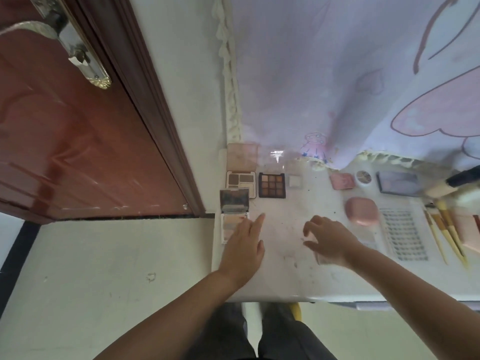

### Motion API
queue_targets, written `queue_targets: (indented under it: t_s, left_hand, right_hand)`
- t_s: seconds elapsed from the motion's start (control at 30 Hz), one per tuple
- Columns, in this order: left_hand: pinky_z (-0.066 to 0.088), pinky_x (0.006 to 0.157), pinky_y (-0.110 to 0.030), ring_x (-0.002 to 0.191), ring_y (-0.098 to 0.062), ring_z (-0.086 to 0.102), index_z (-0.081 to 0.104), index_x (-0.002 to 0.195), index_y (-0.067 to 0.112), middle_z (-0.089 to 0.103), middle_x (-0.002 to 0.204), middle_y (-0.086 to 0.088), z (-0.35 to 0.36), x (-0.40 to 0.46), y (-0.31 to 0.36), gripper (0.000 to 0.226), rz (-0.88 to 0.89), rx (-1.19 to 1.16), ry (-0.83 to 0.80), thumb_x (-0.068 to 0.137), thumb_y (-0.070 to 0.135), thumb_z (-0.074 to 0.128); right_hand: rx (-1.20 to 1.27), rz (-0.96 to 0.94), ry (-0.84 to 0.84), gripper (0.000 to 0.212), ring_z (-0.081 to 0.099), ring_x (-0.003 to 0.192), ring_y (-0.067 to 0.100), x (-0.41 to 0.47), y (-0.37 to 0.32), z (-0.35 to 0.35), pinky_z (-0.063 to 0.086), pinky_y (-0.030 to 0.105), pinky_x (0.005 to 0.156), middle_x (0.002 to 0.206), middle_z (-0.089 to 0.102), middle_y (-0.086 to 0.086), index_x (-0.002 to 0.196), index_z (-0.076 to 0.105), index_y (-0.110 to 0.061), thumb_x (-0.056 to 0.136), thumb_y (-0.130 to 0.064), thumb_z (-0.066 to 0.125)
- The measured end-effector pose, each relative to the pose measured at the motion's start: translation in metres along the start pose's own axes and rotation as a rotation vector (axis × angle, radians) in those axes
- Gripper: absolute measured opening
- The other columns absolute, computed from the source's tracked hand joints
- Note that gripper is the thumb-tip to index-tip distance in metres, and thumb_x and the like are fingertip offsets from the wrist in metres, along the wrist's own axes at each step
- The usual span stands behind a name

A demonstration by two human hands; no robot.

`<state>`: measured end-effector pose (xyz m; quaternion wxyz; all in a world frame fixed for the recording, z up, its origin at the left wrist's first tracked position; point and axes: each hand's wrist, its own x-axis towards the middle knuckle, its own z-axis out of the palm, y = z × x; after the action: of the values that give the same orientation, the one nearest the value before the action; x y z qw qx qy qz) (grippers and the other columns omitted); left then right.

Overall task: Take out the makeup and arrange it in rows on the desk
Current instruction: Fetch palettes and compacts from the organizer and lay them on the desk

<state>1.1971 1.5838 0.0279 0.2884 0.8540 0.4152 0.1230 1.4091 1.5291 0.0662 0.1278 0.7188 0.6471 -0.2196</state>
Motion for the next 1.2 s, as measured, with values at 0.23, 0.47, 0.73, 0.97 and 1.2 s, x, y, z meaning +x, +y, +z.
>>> queue_targets:
  t_s: [0.23, 0.47, 0.73, 0.97, 1.2]
  left_hand:
    - [0.037, 0.106, -0.030, 0.121, -0.020, 0.047, 0.036, 0.144, 0.015, 0.045, 0.134, -0.006, 0.058, 0.014, 0.074, 0.045, -0.243, -0.273, -0.382, 0.099, 0.021, 0.038]
    - [0.049, 0.098, -0.036, 0.106, -0.024, 0.060, 0.064, 0.114, 0.009, 0.066, 0.111, -0.007, 0.054, 0.018, 0.094, 0.039, -0.742, -1.019, -0.373, 0.099, 0.037, 0.042]
    - [0.053, 0.089, -0.039, 0.118, -0.033, 0.056, 0.055, 0.129, 0.008, 0.055, 0.132, -0.021, 0.030, 0.008, 0.105, 0.062, -0.780, -1.698, -0.317, 0.082, 0.049, 0.054]
    - [0.055, 0.083, -0.036, 0.103, -0.026, 0.058, 0.051, 0.133, 0.005, 0.056, 0.122, -0.019, 0.017, 0.000, 0.101, 0.062, -0.771, -1.829, -0.224, 0.086, 0.046, 0.052]
    - [0.052, 0.088, -0.038, 0.107, -0.028, 0.056, 0.055, 0.130, 0.007, 0.056, 0.125, -0.021, 0.011, -0.002, 0.083, 0.053, -0.814, -1.883, -0.238, 0.094, 0.046, 0.048]
  right_hand:
    - [-0.143, -0.114, -0.029, 0.058, 0.021, 0.143, 0.025, -0.035, 0.047, 0.036, 0.014, 0.042, 0.119, 0.154, 0.022, 0.007, 0.140, 0.033, -0.019, 0.091, -0.045, 0.051]
    - [0.268, -0.257, 0.122, 0.037, 0.048, 0.104, 0.007, -0.037, 0.045, 0.026, 0.044, 0.015, 0.088, 0.124, 0.047, -0.011, 0.115, 0.048, -0.028, 0.086, -0.047, 0.059]
    - [0.537, -0.384, 0.110, 0.038, 0.051, 0.100, 0.002, -0.036, 0.041, -0.006, 0.044, 0.015, 0.087, 0.115, 0.051, -0.015, 0.110, 0.050, -0.033, 0.079, -0.043, 0.069]
    - [0.429, -0.505, 0.050, 0.036, 0.047, 0.104, 0.005, -0.023, 0.029, -0.027, 0.039, 0.016, 0.089, 0.117, 0.050, -0.012, 0.109, 0.047, -0.034, 0.081, -0.043, 0.067]
    - [0.462, -0.473, 0.007, 0.032, 0.056, 0.097, 0.007, -0.013, 0.014, -0.041, 0.049, 0.025, 0.089, 0.106, 0.059, -0.010, 0.104, 0.052, -0.031, 0.077, -0.034, 0.067]
